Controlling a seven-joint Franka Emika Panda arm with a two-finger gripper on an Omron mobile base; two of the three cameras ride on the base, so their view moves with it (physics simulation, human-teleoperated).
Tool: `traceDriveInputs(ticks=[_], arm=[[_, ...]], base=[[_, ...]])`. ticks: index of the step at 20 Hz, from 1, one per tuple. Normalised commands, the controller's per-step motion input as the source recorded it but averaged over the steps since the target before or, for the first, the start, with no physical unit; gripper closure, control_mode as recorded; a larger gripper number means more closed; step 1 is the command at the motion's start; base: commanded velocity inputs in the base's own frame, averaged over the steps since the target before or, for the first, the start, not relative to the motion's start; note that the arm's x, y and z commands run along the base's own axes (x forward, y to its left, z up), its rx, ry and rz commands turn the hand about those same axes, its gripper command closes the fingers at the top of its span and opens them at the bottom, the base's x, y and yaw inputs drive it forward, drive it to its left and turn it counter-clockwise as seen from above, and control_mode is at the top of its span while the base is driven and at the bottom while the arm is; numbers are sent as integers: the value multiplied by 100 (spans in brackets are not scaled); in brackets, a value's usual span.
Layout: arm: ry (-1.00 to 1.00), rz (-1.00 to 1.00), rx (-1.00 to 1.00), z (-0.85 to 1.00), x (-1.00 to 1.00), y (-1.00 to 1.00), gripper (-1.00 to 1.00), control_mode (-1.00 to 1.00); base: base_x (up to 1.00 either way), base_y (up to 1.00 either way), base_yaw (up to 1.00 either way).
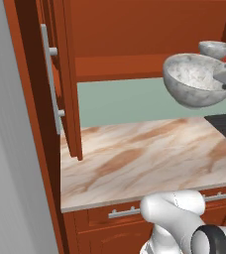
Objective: Take the smaller bowl and place it next to the appetizer plate on the dining counter , and place the larger bowl next to the plate with cooked food.
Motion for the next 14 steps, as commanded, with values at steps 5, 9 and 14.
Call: traceDriveInputs(ticks=[5,9,14], arm=[[-11,16,0,-5,-51,-9,100,-100],[-1,6,-1,-3,-12,0,100,100],[0,0,0,0,0,0,100,100]], base=[[0,0,0],[-32,0,26],[-69,-8,45]])
